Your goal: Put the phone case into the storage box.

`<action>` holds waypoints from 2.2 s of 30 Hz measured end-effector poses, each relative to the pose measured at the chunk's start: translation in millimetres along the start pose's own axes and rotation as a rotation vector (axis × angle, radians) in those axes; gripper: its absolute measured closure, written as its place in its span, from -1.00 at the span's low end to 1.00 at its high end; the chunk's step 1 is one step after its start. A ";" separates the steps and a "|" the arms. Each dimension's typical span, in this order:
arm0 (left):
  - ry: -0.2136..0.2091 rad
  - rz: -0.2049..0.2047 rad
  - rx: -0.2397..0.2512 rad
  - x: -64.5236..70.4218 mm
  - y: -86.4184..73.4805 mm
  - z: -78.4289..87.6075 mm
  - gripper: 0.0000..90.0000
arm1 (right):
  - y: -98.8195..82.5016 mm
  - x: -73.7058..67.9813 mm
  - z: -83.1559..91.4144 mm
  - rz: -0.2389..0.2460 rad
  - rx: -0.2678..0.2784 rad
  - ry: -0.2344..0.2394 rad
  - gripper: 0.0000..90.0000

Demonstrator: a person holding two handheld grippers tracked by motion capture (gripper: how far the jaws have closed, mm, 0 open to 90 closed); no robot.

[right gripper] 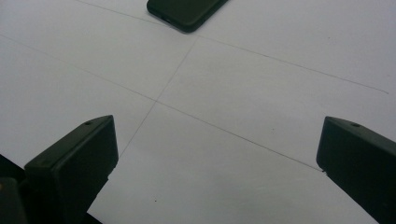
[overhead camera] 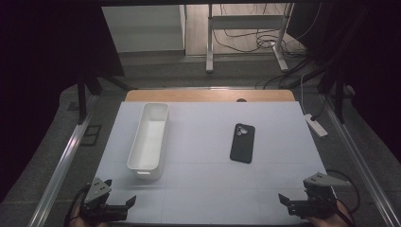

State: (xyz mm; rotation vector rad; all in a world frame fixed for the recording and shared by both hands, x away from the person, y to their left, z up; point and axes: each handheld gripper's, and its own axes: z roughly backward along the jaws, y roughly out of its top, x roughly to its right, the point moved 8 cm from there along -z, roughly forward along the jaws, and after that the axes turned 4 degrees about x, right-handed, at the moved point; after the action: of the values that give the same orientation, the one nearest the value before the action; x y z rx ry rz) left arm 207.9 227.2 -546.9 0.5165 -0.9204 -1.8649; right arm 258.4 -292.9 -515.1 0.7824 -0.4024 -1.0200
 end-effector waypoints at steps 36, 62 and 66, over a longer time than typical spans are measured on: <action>-0.018 -0.008 0.015 0.6 0.5 2.3 -1.00 | -0.3 0.4 -3.1 -0.011 -0.026 0.016 -1.00; -0.029 -0.032 -0.018 3.5 -1.7 -1.2 -1.00 | 13.3 0.1 -17.4 0.021 -0.043 0.034 -1.00; -0.030 -0.033 -0.018 3.8 -1.7 -1.4 -1.00 | 16.6 -0.8 -20.5 0.017 -0.036 0.042 -1.00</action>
State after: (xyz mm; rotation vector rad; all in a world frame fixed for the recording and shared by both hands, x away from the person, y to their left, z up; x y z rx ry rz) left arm 206.1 223.8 -548.9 0.4969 -0.9193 -1.9140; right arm 281.0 -279.4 -516.4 0.7655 -0.3533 -0.9909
